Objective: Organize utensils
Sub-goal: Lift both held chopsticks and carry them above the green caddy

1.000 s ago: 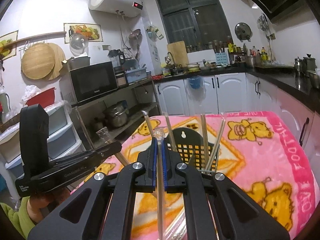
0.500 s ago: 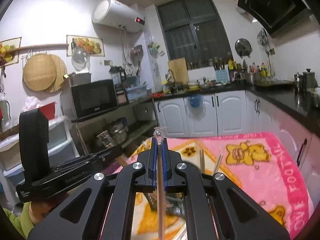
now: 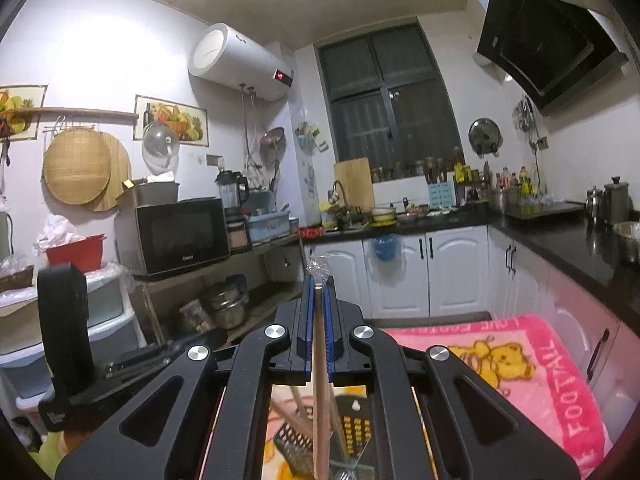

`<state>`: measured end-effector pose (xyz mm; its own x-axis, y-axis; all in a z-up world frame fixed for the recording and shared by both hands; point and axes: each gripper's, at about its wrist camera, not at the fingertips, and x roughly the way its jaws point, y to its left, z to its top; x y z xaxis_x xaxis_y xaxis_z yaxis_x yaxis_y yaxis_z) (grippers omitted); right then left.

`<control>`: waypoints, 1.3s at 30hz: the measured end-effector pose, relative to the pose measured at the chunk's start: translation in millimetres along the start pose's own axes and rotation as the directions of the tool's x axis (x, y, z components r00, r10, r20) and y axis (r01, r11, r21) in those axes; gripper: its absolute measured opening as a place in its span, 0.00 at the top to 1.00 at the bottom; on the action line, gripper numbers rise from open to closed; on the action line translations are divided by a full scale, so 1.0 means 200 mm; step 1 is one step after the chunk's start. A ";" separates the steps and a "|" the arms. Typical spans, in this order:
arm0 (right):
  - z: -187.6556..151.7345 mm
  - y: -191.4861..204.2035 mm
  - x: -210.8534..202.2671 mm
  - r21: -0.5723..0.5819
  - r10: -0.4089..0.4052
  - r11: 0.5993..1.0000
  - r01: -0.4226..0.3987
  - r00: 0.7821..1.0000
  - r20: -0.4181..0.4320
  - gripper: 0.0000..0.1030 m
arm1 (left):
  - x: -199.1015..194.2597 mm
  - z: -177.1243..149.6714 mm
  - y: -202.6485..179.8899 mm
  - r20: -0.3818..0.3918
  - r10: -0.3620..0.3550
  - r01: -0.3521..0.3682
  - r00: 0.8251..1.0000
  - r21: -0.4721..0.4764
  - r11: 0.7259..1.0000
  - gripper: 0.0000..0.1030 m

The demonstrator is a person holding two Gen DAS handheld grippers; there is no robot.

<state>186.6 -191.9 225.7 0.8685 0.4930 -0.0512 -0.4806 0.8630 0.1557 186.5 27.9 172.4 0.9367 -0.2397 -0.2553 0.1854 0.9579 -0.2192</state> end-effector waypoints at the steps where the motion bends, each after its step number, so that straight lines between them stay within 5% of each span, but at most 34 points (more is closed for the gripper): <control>1: 0.00 0.00 0.01 -0.001 -0.001 1.000 0.001 1.000 0.003 0.95 | 0.01 -0.01 0.01 -0.002 0.006 -0.006 1.000 -0.003 1.000 0.97; 19: -0.16 -0.12 0.28 0.063 -0.062 0.996 0.066 0.997 -0.053 0.95 | 0.15 -0.16 0.11 -0.066 0.035 -0.038 0.997 -0.046 0.998 0.97; 39: -0.32 -0.13 0.34 0.061 -0.078 0.995 0.080 0.996 -0.034 0.95 | 0.25 -0.29 0.11 -0.128 0.041 -0.047 0.991 -0.043 0.998 0.97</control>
<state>251.3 -173.7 155.2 0.8988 0.4274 -0.0969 -0.4012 0.8914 0.2107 219.6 28.8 100.7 0.8978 -0.2186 -0.3824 0.1286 0.9604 -0.2471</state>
